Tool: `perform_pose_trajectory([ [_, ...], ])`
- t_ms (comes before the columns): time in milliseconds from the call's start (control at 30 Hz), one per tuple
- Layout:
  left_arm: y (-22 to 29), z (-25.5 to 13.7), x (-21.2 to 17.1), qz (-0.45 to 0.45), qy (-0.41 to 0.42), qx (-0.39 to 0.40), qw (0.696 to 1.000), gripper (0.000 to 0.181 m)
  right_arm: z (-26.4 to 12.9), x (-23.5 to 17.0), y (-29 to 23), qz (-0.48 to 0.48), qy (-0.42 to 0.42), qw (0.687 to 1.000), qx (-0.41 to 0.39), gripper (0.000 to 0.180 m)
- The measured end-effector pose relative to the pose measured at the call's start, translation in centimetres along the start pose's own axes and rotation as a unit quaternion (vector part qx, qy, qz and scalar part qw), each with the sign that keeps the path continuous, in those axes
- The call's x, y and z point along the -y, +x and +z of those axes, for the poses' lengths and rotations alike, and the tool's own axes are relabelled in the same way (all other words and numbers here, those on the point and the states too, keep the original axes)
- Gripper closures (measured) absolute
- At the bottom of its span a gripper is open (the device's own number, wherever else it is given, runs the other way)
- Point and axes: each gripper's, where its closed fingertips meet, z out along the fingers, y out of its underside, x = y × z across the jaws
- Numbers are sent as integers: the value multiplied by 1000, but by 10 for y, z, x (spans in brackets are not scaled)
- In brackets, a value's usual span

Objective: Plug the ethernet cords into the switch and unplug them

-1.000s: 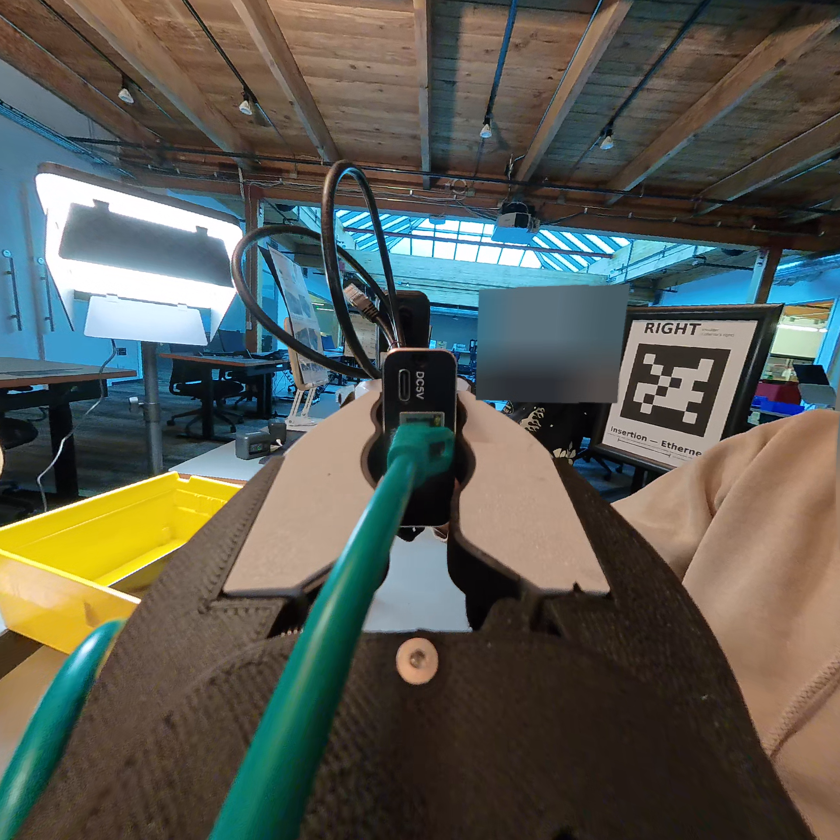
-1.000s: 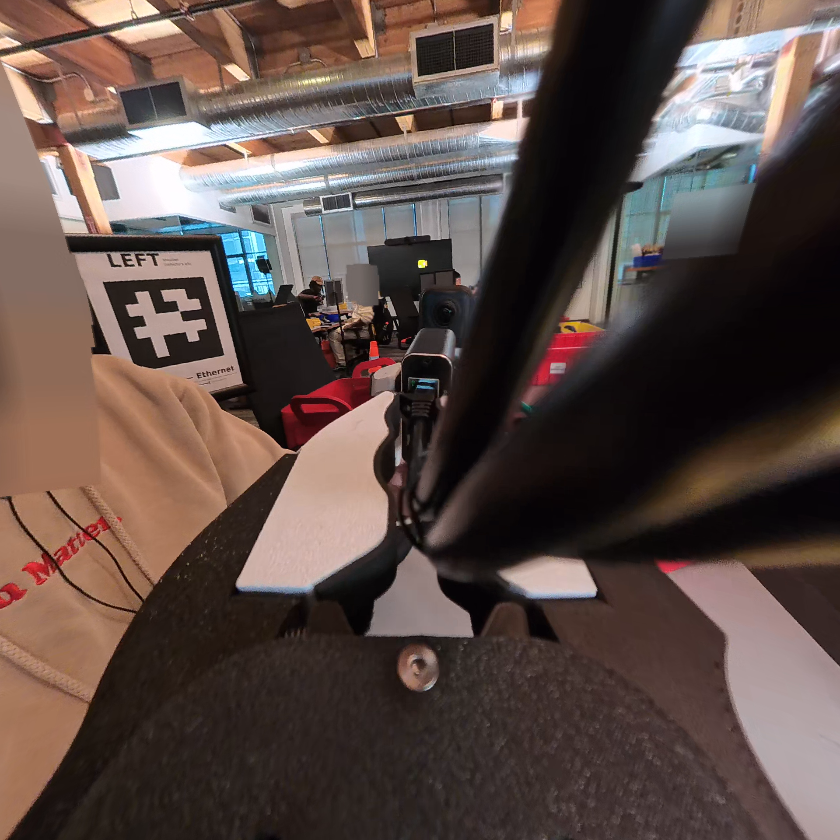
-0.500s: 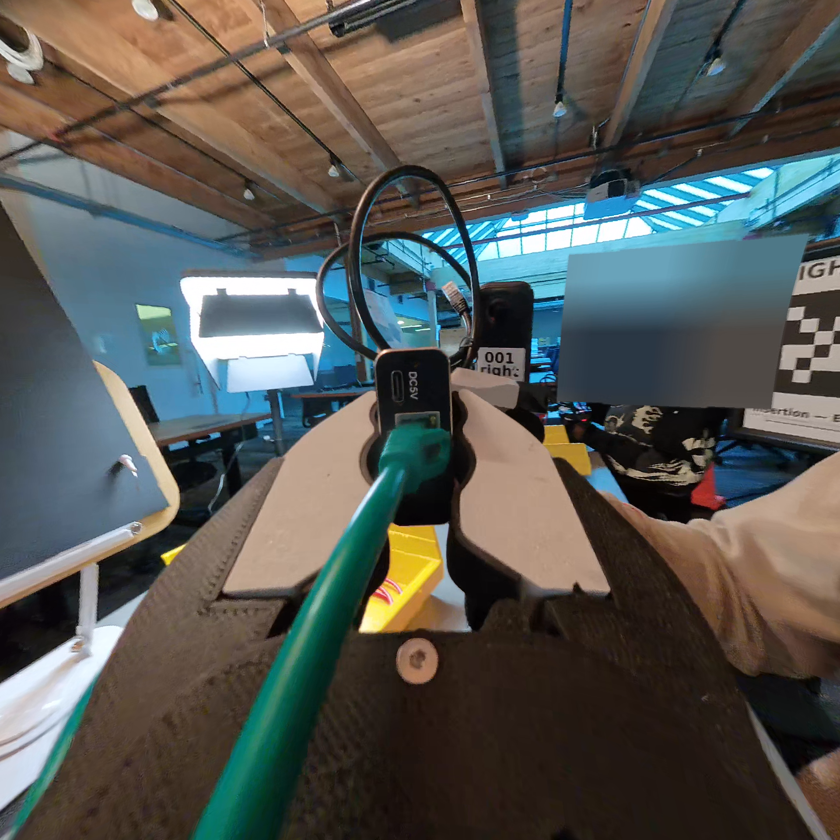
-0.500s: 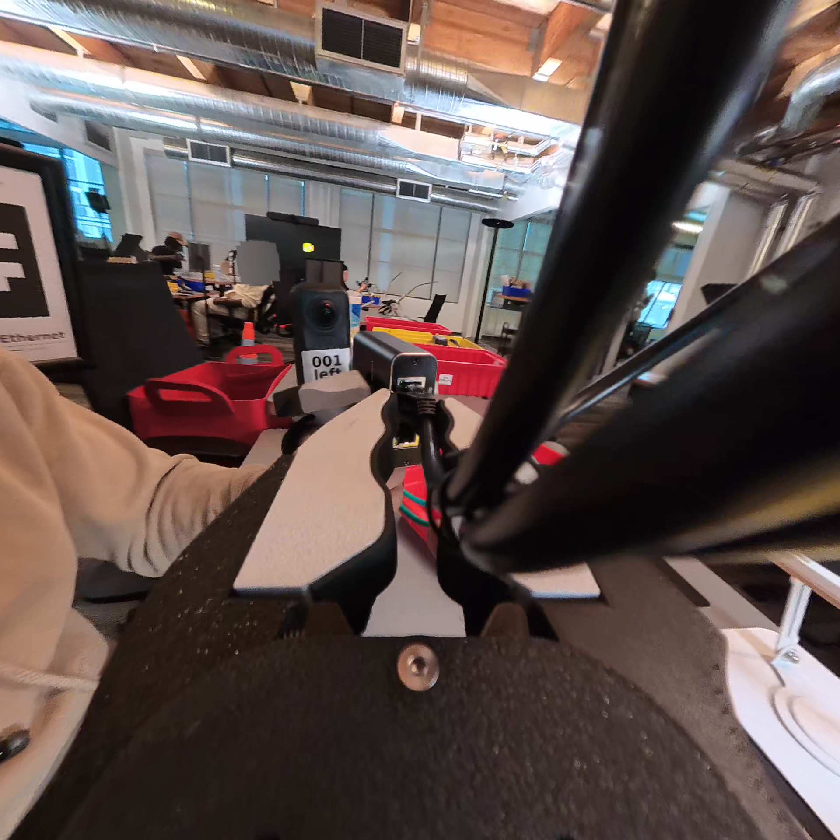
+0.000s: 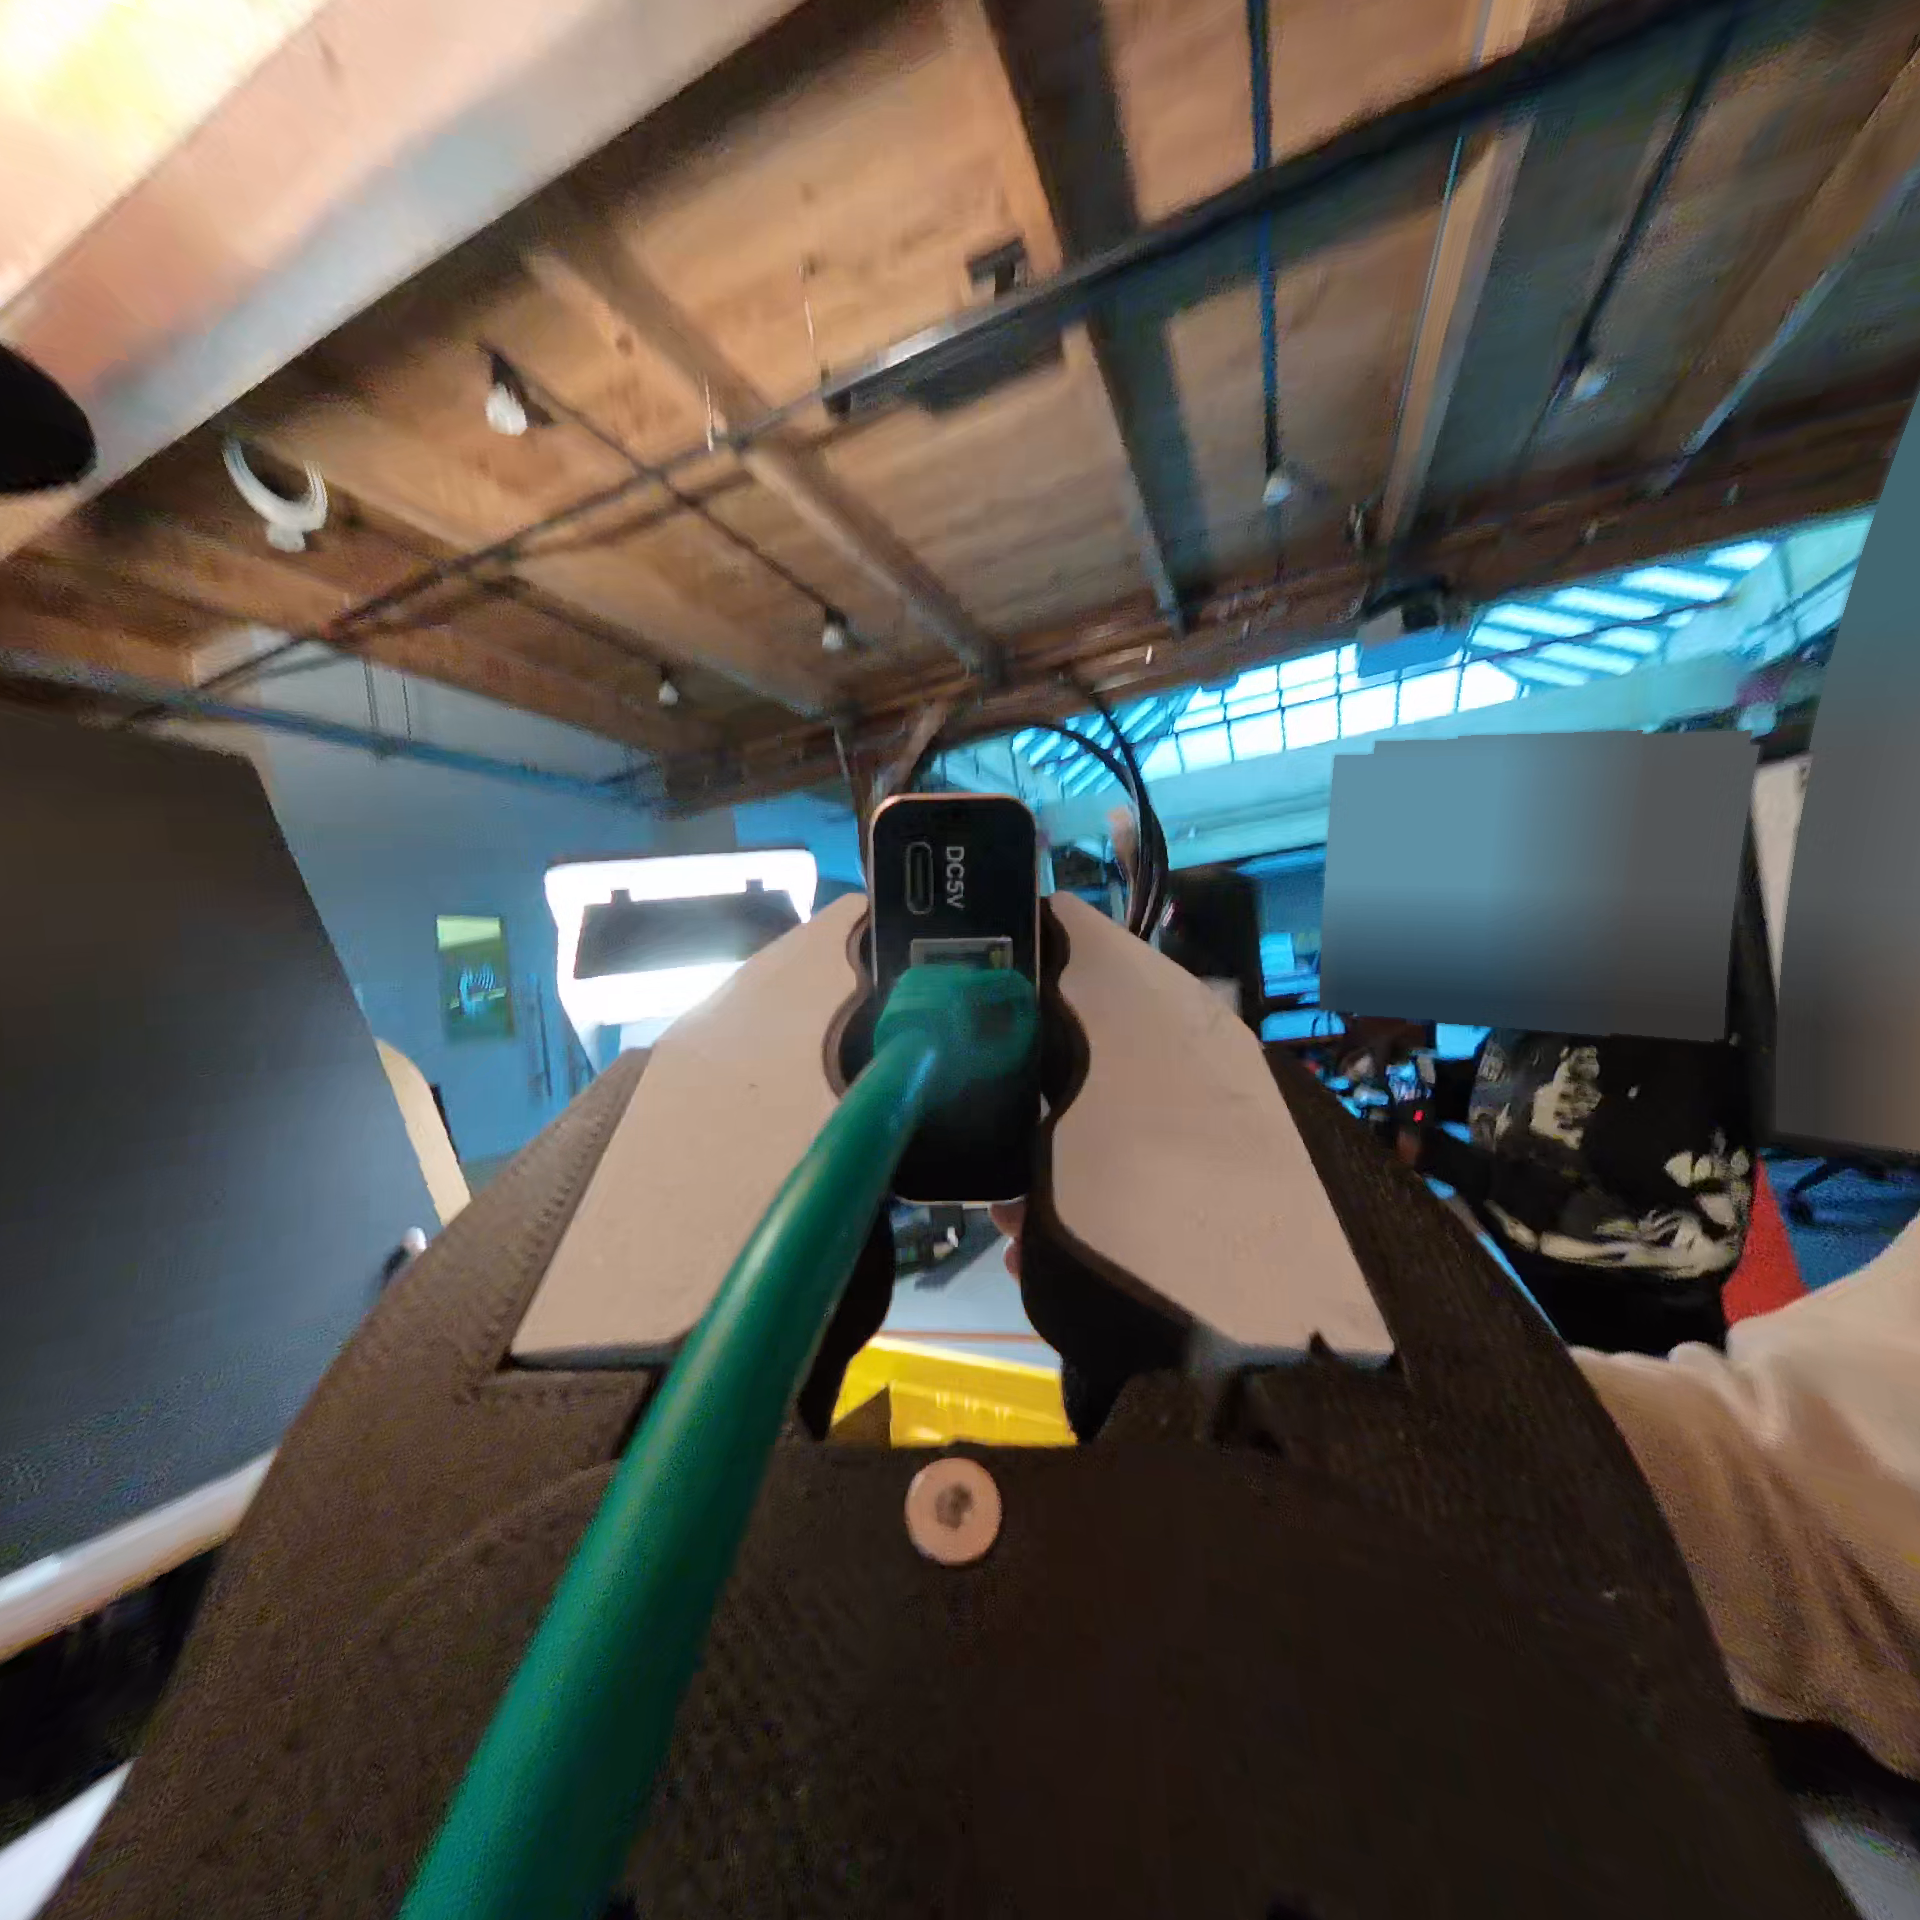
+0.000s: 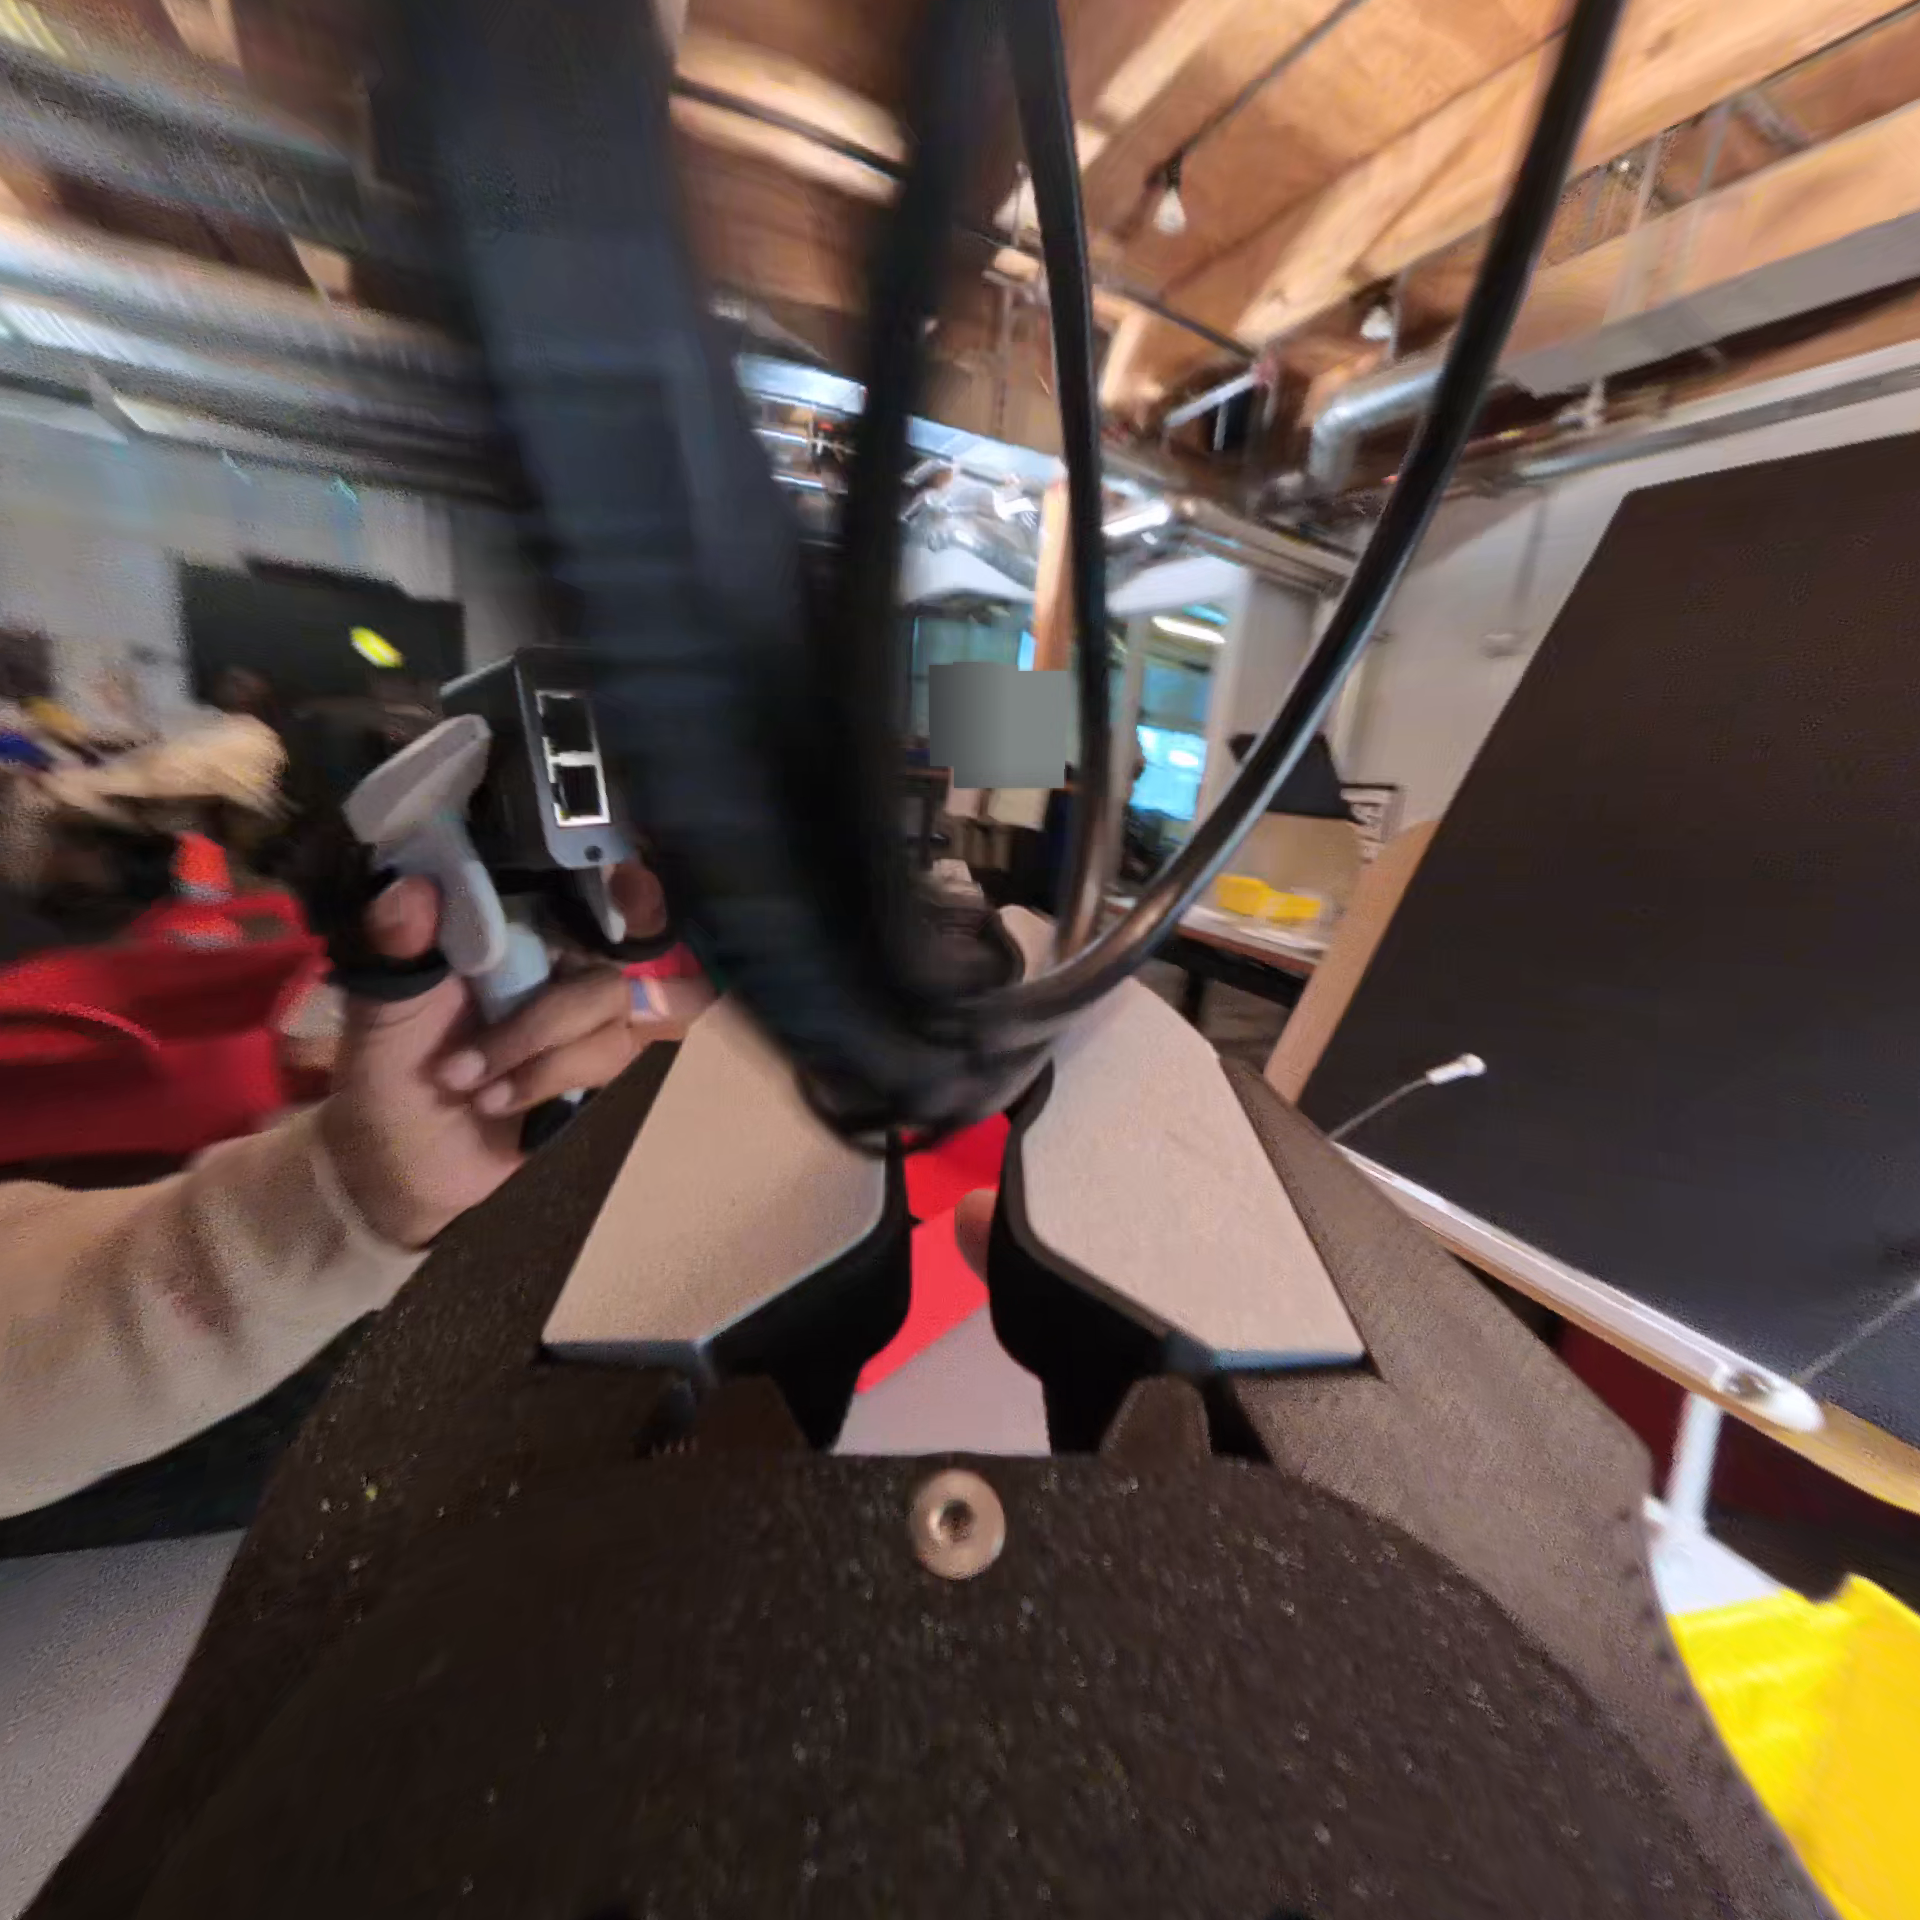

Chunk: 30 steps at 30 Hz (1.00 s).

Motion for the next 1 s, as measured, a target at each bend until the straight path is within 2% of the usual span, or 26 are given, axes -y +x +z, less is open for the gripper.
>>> perform_pose_trajectory([
  [67,-1,-4,22,23,-23,-9,999,154,-15,13,4,-5,1,1000,20,168],
  [133,-9,-6,21,37,-56,5,998,155,-12,13,-3,-1,-41,998,44,168],
  [233,-28,-9,4,-28,-94,8,995,154,-22,-7,15,72,-113,990,45,168],
  [300,-36,-11,-3,-78,-96,9,992,155,-39,-30,39,107,-175,978,23,167],
  [367,-38,-12,-5,-107,-86,4,991,155,-63,-68,65,113,-273,955,-14,167],
  [433,-38,-12,-7,-113,-87,0,990,154,-90,-106,74,149,-364,919,-6,168],
  [500,-39,-12,-8,-100,-95,5,990,154,-109,-132,82,175,-410,895,-5,167],
  [667,-39,-12,-11,-93,-104,4,990,155,-137,-170,79,238,-474,847,23,167],
  [800,-39,-12,-15,-98,-112,3,989,154,-150,-183,78,267,-498,825,23,168],
  [900,-38,-11,-18,-99,-117,1,988,154,-158,-183,79,281,-499,819,23,168],
  [1000,-39,-11,-20,-100,-120,1,988,154,-167,-183,108,251,-503,824,-65,169],
])
